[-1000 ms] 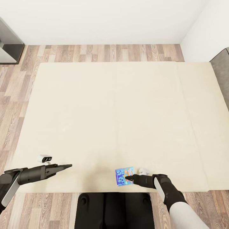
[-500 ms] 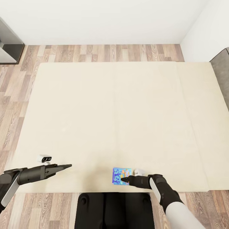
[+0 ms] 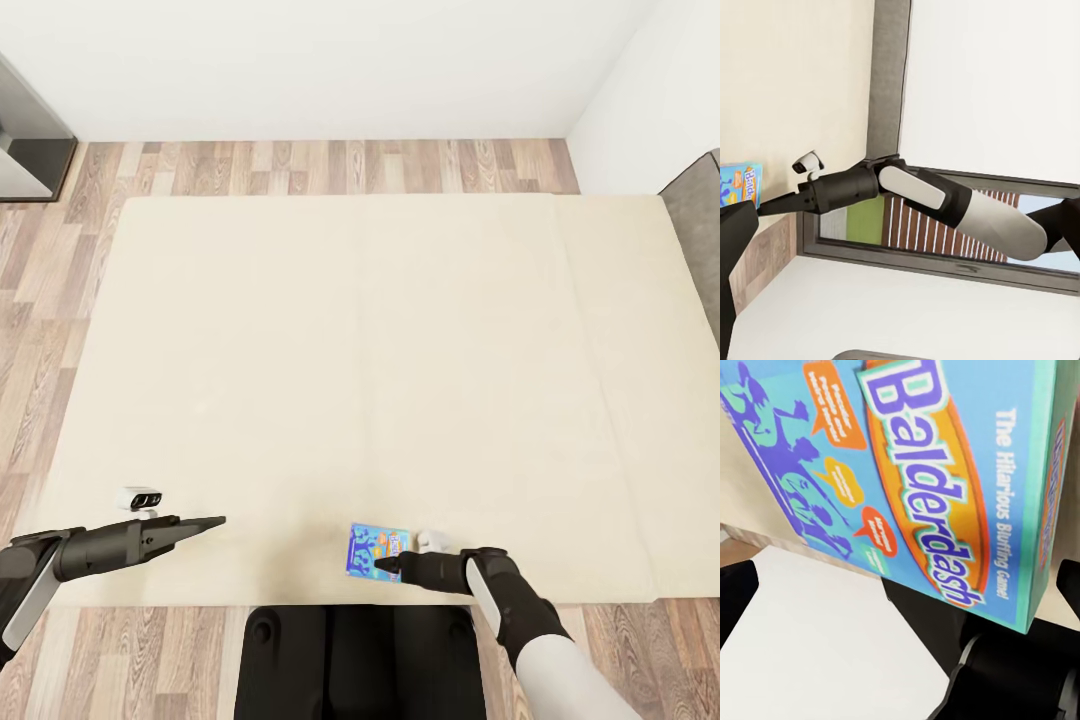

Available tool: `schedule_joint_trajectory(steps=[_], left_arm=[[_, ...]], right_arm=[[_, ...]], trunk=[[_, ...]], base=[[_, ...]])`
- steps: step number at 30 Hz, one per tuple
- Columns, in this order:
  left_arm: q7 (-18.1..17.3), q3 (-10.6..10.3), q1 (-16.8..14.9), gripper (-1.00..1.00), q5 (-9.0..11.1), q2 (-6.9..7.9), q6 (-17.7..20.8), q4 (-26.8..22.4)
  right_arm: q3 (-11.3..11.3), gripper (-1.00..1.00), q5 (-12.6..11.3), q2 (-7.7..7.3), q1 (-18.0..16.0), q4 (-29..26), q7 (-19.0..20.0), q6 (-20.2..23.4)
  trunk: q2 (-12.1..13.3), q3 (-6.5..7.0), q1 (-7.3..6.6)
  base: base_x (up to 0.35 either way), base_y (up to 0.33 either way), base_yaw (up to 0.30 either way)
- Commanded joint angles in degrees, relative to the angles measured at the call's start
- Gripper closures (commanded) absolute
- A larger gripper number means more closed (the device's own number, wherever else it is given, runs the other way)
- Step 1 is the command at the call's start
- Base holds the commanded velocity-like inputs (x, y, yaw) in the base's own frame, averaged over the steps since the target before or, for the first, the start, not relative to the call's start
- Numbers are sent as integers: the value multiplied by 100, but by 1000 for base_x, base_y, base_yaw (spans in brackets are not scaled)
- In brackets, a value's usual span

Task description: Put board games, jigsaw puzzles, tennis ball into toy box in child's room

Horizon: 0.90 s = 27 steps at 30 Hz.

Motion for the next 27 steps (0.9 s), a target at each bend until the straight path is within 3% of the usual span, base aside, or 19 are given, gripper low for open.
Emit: schedule_joint_trajectory(steps=[1, 27], left_arm=[[-19, -3, -1, -100, 2, 3, 61, 1], [-19, -3, -1, -100, 2, 3, 61, 4]], right_arm=[[-36, -100, -5, 1, -2, -16, 13, 50], [-37, -100, 7, -59, -215, -65, -41, 109]], trunk=[[-9, -6, 3], [-9, -6, 3]], base=[[0, 0, 0], [0, 0, 0]])
